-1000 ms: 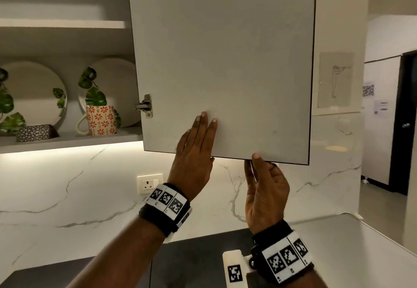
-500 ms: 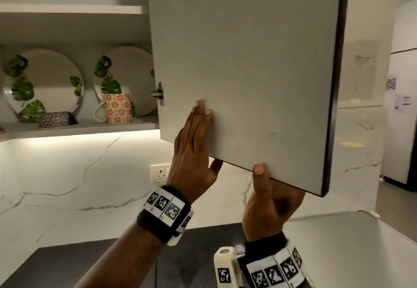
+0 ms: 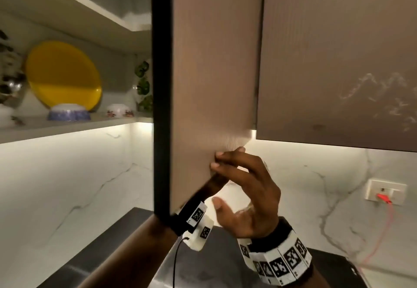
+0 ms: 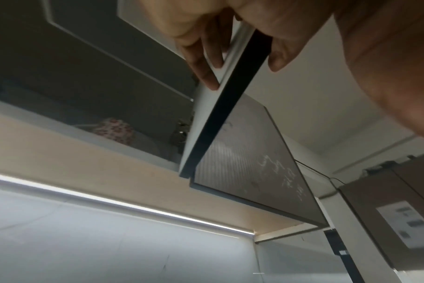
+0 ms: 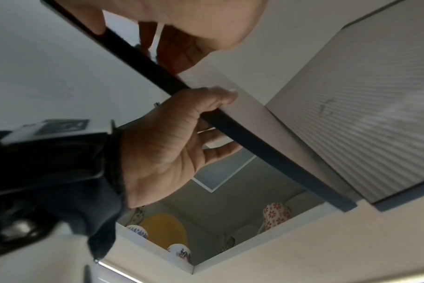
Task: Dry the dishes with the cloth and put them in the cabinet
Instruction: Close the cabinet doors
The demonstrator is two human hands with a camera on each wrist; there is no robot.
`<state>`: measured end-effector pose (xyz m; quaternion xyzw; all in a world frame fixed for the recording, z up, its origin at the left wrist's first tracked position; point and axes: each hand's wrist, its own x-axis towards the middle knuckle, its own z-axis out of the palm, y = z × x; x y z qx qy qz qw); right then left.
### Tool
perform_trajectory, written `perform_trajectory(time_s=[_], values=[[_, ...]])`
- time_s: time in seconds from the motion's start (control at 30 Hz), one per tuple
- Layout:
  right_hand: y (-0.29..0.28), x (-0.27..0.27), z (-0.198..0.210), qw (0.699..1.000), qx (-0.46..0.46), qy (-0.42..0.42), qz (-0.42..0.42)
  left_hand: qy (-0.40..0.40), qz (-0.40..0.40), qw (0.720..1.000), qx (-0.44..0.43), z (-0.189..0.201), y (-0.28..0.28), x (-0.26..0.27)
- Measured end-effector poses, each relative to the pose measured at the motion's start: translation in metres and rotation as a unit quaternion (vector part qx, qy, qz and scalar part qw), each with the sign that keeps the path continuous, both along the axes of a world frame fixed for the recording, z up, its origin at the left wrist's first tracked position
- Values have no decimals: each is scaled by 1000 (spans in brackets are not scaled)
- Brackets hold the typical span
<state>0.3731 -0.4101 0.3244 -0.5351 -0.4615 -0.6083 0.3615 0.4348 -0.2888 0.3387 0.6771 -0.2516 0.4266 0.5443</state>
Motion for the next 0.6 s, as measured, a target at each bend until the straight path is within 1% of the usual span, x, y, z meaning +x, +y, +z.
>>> perform_trajectory(time_s=[0.03,0.07,0.1,0.13,0.17,0.2,0.23,0.27,0.3,0.33,0.37,0.4,0.43,0.5,0.57,0.6], values=[[4,5,0,1000,14,17,7,19,-1,1000,-20,0,3,-3],[10,13,0,997,55,49,14,33,-12,998,-58,-2,7,-2],[14,21,1,989,105,103,23,46,-8,995,-87,-2,12,-4],[17,31,1,968,173,179,44,59,-12,991,-118,-4,18,-1],[21,40,1,931,242,264,77,62,-42,984,-164,-3,26,1],[24,49,2,872,302,358,139,58,-74,975,-202,1,32,-1],[25,59,3,801,338,440,225,55,-105,965,-236,3,37,-1],[27,69,5,721,350,513,307,64,-140,953,-260,5,42,2],[28,77,8,648,341,568,376,72,-172,942,-280,5,47,7],[29,84,11,588,320,603,434,80,-198,931,-296,5,51,12],[32,89,14,551,295,615,481,83,-219,920,-313,5,55,17],[37,95,17,533,271,612,517,86,-236,910,-329,4,58,22],[42,100,20,525,260,602,543,89,-250,900,-346,4,61,28],[54,110,25,516,270,582,567,91,-268,889,-360,4,65,35],[64,121,25,522,281,565,574,93,-279,888,-353,3,70,47],[68,125,25,535,280,558,569,90,-283,889,-349,3,72,52]])
